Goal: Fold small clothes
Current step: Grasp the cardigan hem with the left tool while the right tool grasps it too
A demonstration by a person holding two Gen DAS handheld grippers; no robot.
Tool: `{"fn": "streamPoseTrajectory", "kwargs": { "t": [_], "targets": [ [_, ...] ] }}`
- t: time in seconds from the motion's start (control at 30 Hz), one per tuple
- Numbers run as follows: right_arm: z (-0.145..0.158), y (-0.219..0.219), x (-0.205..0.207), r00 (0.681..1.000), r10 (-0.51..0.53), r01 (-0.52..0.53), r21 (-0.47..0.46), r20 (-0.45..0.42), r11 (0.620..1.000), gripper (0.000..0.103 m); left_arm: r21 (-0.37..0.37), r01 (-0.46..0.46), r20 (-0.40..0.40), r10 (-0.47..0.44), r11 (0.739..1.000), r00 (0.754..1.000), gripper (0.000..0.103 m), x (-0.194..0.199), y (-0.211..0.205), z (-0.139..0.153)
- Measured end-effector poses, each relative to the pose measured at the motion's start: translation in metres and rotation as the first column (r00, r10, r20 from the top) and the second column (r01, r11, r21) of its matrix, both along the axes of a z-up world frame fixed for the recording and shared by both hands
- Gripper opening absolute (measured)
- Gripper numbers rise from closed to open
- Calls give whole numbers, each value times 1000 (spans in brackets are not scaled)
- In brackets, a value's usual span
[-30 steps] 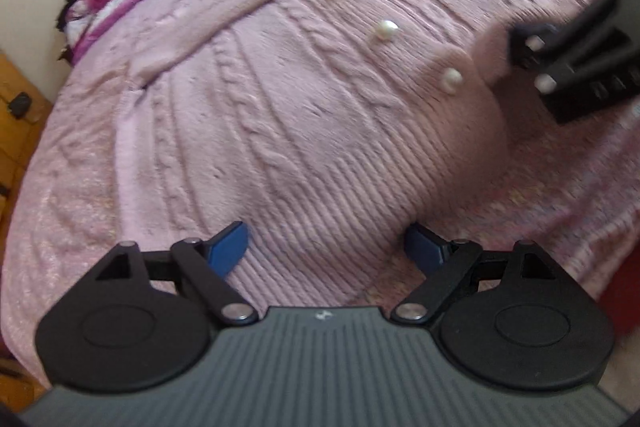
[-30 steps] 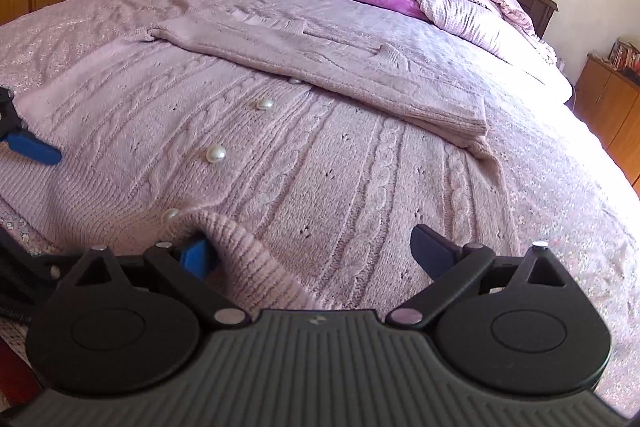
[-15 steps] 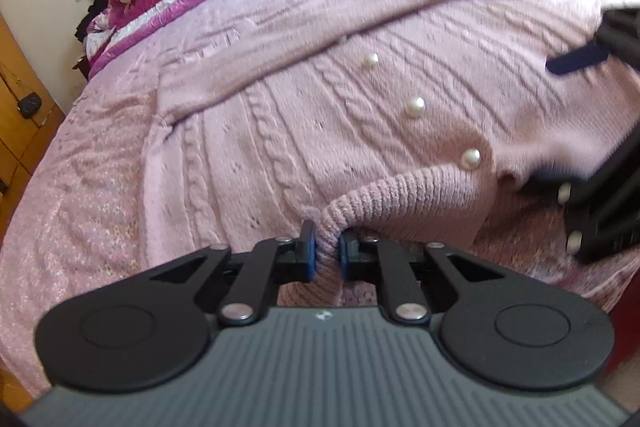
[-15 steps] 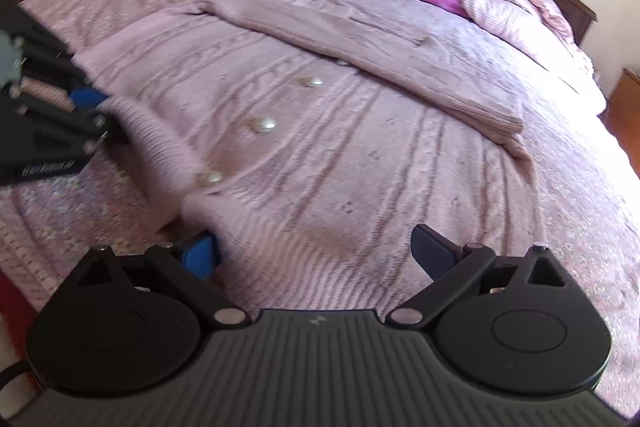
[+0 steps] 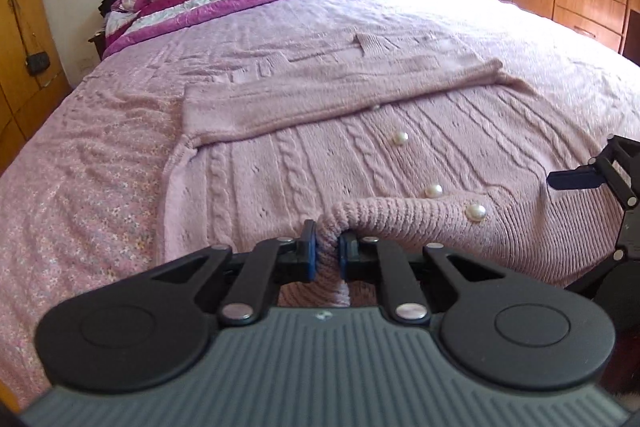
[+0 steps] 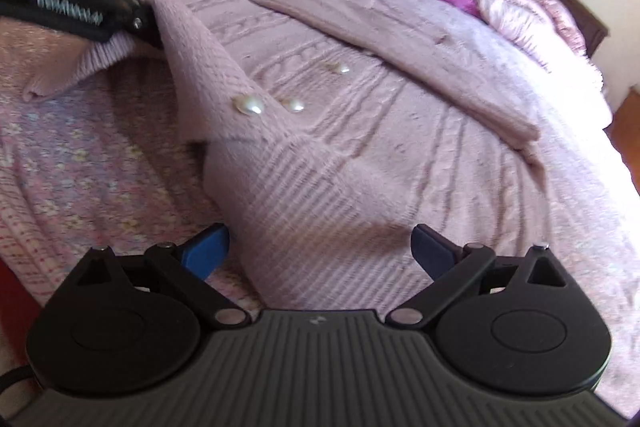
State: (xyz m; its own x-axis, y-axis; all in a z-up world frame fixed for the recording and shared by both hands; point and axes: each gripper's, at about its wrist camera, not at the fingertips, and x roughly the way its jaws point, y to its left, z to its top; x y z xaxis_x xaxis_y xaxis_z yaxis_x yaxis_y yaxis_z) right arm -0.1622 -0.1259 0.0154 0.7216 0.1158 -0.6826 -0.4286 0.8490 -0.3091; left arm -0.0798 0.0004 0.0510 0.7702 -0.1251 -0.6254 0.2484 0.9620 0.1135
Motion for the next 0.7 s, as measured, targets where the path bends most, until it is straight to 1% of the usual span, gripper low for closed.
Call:
{"fn": "streamPoseTrajectory", "kwargs": {
  "t": [0.07, 0.13, 0.17, 0.2, 0.23, 0.27, 0.33, 0.37, 0.43, 0.53, 0.57, 0.63, 0.7],
  "targets": [
    [3, -3, 0, 999, -22, 22, 5, 38, 1000, 99, -3, 0, 4, 1, 1000, 1000, 13, 0, 0, 1],
    [7, -7, 1, 997, -35, 34, 15, 67, 999, 92, -19, -2, 10, 2, 1000, 1000, 13, -1, 3, 2],
    [7, -8, 2, 996, -45, 44, 15, 76, 999, 90, -32, -5, 11, 5, 999, 1000, 13, -1, 4, 2],
    [7, -10, 4, 995, -58, 57, 15, 77, 998, 85, -44, -6, 12, 7, 999, 1000, 13, -1, 5, 2],
    [7, -11, 7, 995, -73, 72, 19, 73, 997, 78, -54, -7, 14, 8, 999, 1000, 13, -1, 6, 2],
    [8, -12, 9, 994, -84, 82, 25, 68, 996, 74, -60, -7, 14, 8, 998, 1000, 13, -1, 6, 2],
    [9, -15, 11, 993, -103, 100, 46, 65, 994, 54, -59, -6, 16, 7, 998, 1000, 13, -1, 6, 1],
    [10, -17, 12, 991, -112, 108, 63, 67, 992, 49, -54, -5, 20, 6, 999, 1000, 13, 0, 5, 0],
    [14, -21, 12, 989, -130, 122, 111, 67, 986, 35, -49, -5, 29, 7, 999, 1000, 13, 1, 4, 1],
    [21, -29, 10, 985, -158, 140, 205, 76, 969, 25, -57, -2, 49, 5, 998, 999, 13, 2, 4, 4],
    [24, -32, 10, 983, -165, 142, 230, 85, 963, 24, -58, 3, 58, 0, 998, 998, 13, 3, 3, 6],
    [30, -36, 10, 978, -178, 142, 275, 110, 951, 18, -62, 7, 77, -2, 998, 997, 13, 4, 3, 9],
    [35, -39, 12, 974, -191, 143, 316, 125, 938, 15, -72, 0, 86, 6, 997, 996, 13, 8, 2, 13]
  ]
}}
